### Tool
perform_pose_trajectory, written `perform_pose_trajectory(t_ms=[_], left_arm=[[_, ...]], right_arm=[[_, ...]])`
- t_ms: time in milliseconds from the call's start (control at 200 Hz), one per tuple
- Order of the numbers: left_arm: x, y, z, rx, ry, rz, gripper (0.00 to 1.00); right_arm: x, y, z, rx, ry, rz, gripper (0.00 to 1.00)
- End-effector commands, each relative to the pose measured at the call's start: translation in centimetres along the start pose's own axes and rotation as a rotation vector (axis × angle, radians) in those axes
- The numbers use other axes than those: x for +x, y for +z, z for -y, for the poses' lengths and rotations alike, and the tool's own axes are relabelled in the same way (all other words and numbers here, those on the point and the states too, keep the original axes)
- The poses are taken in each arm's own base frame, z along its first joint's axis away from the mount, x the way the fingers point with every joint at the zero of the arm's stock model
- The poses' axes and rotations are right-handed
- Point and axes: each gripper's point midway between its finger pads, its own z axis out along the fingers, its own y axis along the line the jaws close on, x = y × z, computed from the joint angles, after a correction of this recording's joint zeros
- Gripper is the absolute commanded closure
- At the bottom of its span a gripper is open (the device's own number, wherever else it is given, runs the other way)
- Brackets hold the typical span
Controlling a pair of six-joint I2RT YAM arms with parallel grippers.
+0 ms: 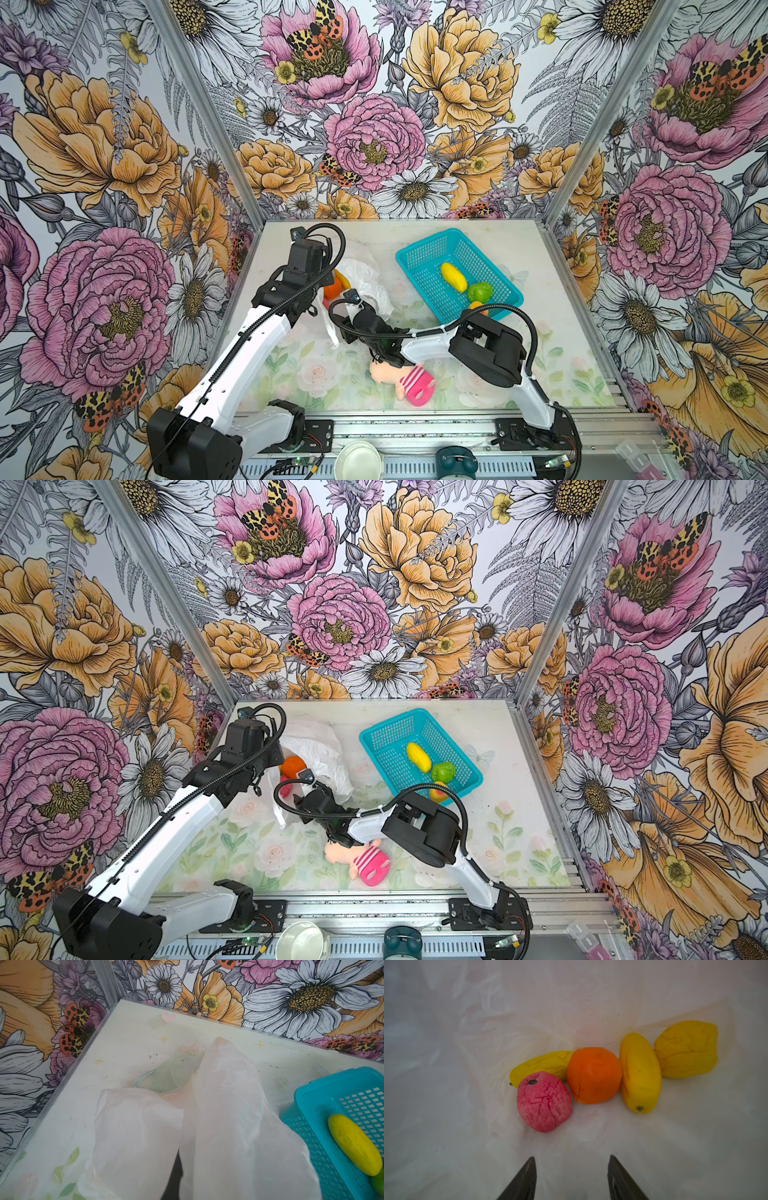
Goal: Untie the knot of the plastic bag and take out the fruit
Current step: 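Lower the right gripper onto the pink fruit inside the bag and grasp it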
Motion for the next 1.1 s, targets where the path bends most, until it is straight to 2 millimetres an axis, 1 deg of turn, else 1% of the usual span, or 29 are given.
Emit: perform_pose_trajectory(t_ms=[0,35,85,140,180,225,280,360,430,505,575,635,750,910,986,1096], left_arm=[[-1.9,-1.8,-1.9,-0.079,-0.015,0.091,1.0],[-2.1,-1.9,-2.1,-0.086,-0.02,0.099,1.0],[-2.3,-1.9,-2.1,-0.096,-0.023,0.105,1.0],[-2.5,-1.7,-2.1,-0.109,-0.022,0.107,1.0],[-2.7,-1.4,-1.9,-0.11,-0.018,0.104,1.0],[-2.6,-1.0,-1.6,-0.108,-0.012,0.095,1.0],[-2.6,-0.6,-1.1,-0.099,-0.006,0.086,1.0],[-2.2,-0.3,-0.2,-0.086,0.013,0.077,1.0],[-2.0,-0.6,0.2,-0.09,0.032,0.083,1.0],[-1.4,-1.2,0.2,-0.09,0.043,0.091,1.0],[-0.9,-1.9,-0.3,-0.084,0.034,0.098,1.0],[-0.4,-2.6,-1.1,-0.09,0.015,0.108,1.0],[0.3,-3.6,-2.1,-0.081,-0.007,0.118,1.0],[1.2,-4.0,-2.9,-0.075,-0.019,0.111,1.0],[1.6,-4.1,-3.1,-0.076,-0.019,0.11,1.0],[2.1,-3.9,-3.6,-0.085,-0.017,0.095,1.0]], right_arm=[[0.5,1.2,-3.0,-0.116,0.002,0.0,0.31],[0.9,1.6,-3.8,-0.133,-0.002,-0.011,0.22],[1.5,2.4,-4.8,-0.135,-0.014,-0.038,0.13],[1.5,3.4,-5.7,-0.121,-0.029,-0.069,0.09],[1.6,4.2,-5.6,-0.086,-0.039,-0.092,0.07],[1.7,4.9,-5.3,-0.042,-0.048,-0.116,0.07],[1.3,5.6,-4.5,0.008,-0.035,-0.126,0.08],[1.2,6.0,-3.0,0.052,0.005,-0.145,0.1],[0.8,6.3,-2.0,0.074,0.037,-0.149,0.1],[0.7,6.7,-1.4,0.092,0.041,-0.161,0.1],[0.7,7.1,-1.6,0.099,0.024,-0.17,0.11],[1.0,7.5,-1.4,0.107,0.011,-0.177,0.11],[1.6,8.2,-1.5,0.102,-0.003,-0.193,0.11],[2.8,9.2,-2.1,0.071,-0.026,-0.214,0.11],[2.8,9.4,-2.6,0.046,-0.053,-0.21,0.08],[2.0,9.1,-3.7,-0.002,-0.095,-0.178,0.05]])
